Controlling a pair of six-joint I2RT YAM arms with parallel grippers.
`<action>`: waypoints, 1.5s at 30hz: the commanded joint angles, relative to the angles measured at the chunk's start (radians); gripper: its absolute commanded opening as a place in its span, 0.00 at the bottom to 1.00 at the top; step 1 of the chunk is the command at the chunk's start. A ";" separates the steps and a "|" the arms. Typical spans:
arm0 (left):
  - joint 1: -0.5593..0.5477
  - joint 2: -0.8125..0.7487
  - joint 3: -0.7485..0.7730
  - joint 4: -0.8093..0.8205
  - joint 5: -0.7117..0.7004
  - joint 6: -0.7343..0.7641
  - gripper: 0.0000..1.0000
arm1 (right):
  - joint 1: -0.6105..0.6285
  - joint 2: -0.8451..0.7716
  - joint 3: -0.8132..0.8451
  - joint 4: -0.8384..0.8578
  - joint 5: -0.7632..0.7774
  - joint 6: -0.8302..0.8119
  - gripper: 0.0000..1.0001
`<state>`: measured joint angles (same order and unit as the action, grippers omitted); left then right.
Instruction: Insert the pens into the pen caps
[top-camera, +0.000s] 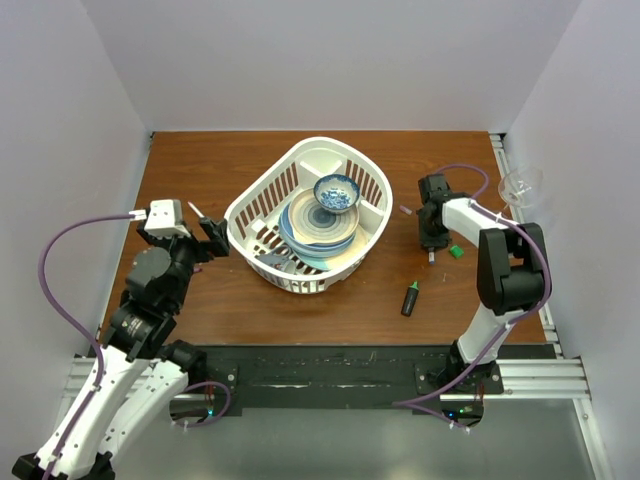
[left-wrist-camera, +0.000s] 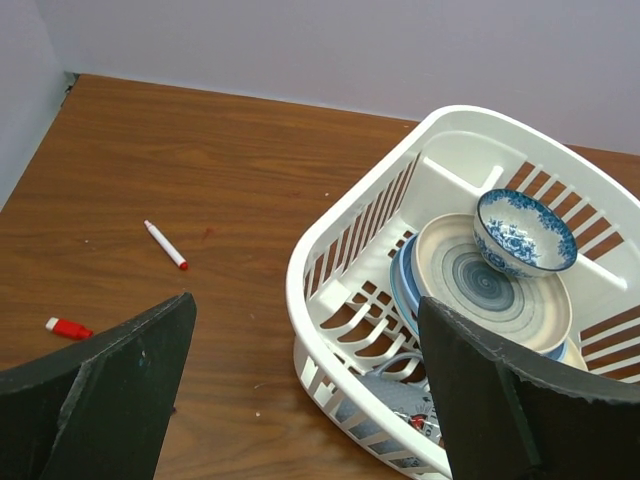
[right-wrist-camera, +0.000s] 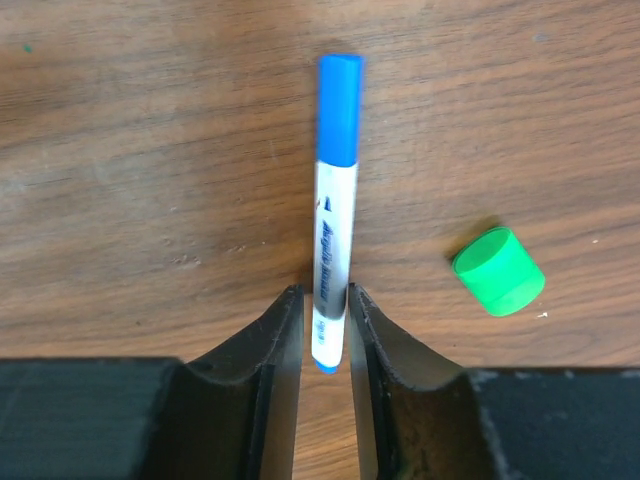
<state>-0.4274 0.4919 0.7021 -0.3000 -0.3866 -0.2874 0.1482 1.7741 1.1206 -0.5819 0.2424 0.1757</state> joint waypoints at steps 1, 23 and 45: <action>0.003 0.020 -0.003 0.033 -0.047 -0.001 0.97 | -0.002 0.001 0.004 0.010 0.020 0.030 0.29; 0.003 0.017 0.004 0.039 0.017 -0.013 0.97 | 0.043 -0.424 -0.226 -0.094 -0.100 0.375 0.57; -0.002 -0.004 0.000 0.042 0.034 -0.012 0.97 | 0.237 -0.381 -0.370 -0.081 0.044 0.584 0.54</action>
<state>-0.4278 0.4889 0.7021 -0.3008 -0.3511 -0.2951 0.3752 1.3968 0.7803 -0.6811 0.2508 0.7162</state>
